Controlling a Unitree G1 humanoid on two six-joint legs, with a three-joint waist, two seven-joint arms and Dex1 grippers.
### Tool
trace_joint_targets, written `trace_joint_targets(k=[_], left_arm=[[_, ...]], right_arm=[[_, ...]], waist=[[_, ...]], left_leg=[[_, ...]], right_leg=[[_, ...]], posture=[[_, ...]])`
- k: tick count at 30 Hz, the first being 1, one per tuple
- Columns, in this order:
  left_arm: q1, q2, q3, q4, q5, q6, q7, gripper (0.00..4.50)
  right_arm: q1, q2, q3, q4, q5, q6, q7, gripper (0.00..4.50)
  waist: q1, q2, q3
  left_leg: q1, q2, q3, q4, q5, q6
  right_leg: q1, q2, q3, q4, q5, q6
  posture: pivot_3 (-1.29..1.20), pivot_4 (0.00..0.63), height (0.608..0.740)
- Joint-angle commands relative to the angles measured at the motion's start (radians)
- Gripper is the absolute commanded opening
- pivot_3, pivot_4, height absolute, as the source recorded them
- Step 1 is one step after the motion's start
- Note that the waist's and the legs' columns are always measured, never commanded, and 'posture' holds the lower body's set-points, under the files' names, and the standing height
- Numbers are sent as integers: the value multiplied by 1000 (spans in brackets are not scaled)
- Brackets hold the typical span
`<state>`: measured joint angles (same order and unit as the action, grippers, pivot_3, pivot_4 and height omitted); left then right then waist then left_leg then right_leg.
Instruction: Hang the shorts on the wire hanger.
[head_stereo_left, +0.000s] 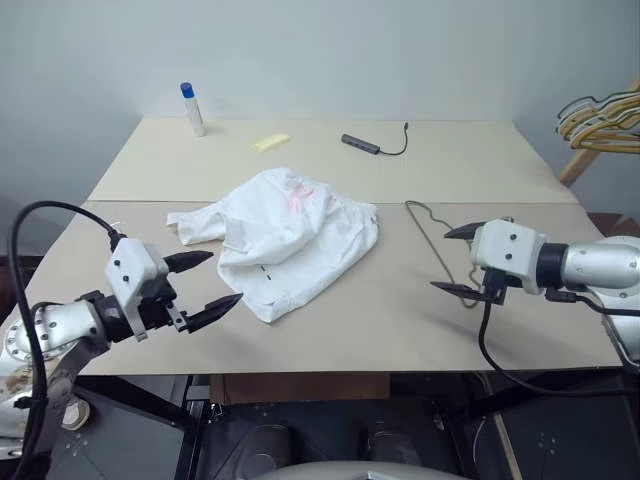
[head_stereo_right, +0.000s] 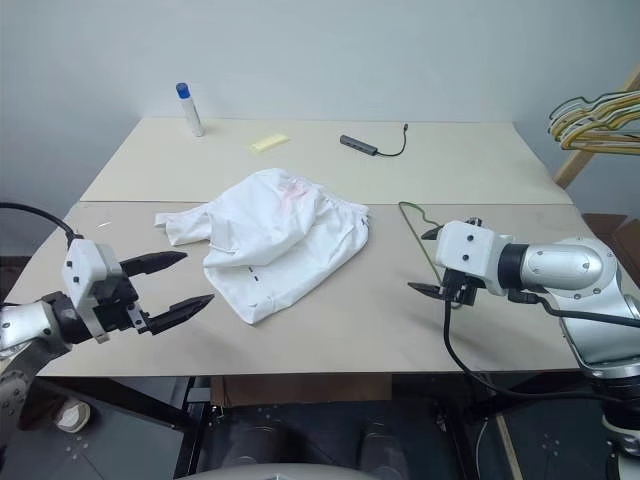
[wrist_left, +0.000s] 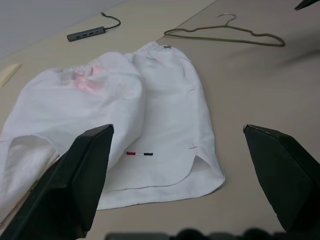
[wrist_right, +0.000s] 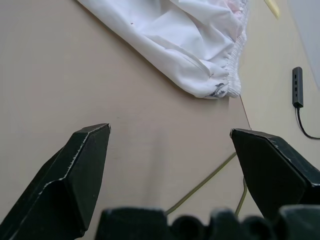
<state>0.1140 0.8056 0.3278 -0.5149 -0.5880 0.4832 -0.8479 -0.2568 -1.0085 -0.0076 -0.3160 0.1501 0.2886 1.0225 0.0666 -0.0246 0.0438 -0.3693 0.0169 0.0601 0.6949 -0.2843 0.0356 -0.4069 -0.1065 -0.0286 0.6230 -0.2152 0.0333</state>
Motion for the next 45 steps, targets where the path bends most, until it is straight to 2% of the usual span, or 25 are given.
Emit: trace_joint_targets(k=[1, 6, 10, 16, 21, 24, 30, 37, 39, 45], left_arm=[[-40, 6, -47, 16, 3, 1, -20, 4500], [-98, 24, -238, 96, 155, -25, -36, 4500], [-213, -14, -423, 175, 299, 54, 40, 4500], [-273, -29, -552, 231, 399, 82, 38, 4500], [-285, -44, -605, 277, 468, 110, 62, 4500], [-290, -55, -606, 283, 461, 146, 50, 3938], [-306, -84, -591, 290, 484, 205, 102, 2034], [-304, -59, -543, 256, 471, 221, 106, 35], [-293, -38, -517, 223, 450, 234, 87, 35], [-240, 54, -389, 82, 341, 289, 1, 35]], right_arm=[[20, -6, -45, -43, 0, 0, -18, 4485], [55, 7, -50, -73, -9, 20, -53, 4485], [70, 11, -45, -97, -18, 37, -72, 4485], [95, 5, -51, -110, -31, 46, -89, 4485], [101, 12, -49, -120, -35, 56, -102, 4485], [100, 16, -40, -122, -39, 59, -110, 4500], [85, 21, -20, -111, -50, 59, -116, 4500], [56, 48, 37, -80, -96, 40, -127, 4500], [30, 68, 75, -46, -138, 12, -143, 4500], [-173, 265, 222, 222, -252, -116, -232, 4500]], waist=[[-1, 0, 0], [-8, 0, 0], [-14, 0, 0], [-38, 0, 0], [-51, 1, 0], [-50, 2, -1], [-53, 3, -2], [-60, 3, -2], [-60, 3, -2], [-78, 1, 0]], left_leg=[[0, 0, 0, 0, 0, 0], [0, 0, 1, 0, 0, 0], [0, -1, 1, 0, 0, 0], [-1, -1, 1, 0, -1, 2], [0, -1, 0, 0, -1, 2], [1, -1, 0, 0, -1, 2], [2, -1, 0, 0, -1, 2], [2, -1, 0, 0, -1, 2], [2, -1, 0, 0, -1, 2], [1, -1, 1, 0, -1, 2]], right_leg=[[0, 0, 0, 0, 0, 0], [0, 0, 0, -1, 0, 1], [1, 0, 0, -1, 1, 1], [0, 0, 1, -3, 1, 2], [1, 0, 1, -3, 1, 2], [3, 0, 1, -2, 1, 2], [3, 0, 2, -2, 1, 2], [2, 0, 3, -1, 1, 2], [1, 1, 3, -1, 1, 2], [0, 1, 4, 0, 1, 2]], posture=[[60, 0, 740], [41, 0, 740], [27, 0, 740], [7, 0, 740], [3, 0, 740], [4, 0, 740], [10, 0, 740], [23, 0, 740], [22, 0, 740], [45, 0, 740]])
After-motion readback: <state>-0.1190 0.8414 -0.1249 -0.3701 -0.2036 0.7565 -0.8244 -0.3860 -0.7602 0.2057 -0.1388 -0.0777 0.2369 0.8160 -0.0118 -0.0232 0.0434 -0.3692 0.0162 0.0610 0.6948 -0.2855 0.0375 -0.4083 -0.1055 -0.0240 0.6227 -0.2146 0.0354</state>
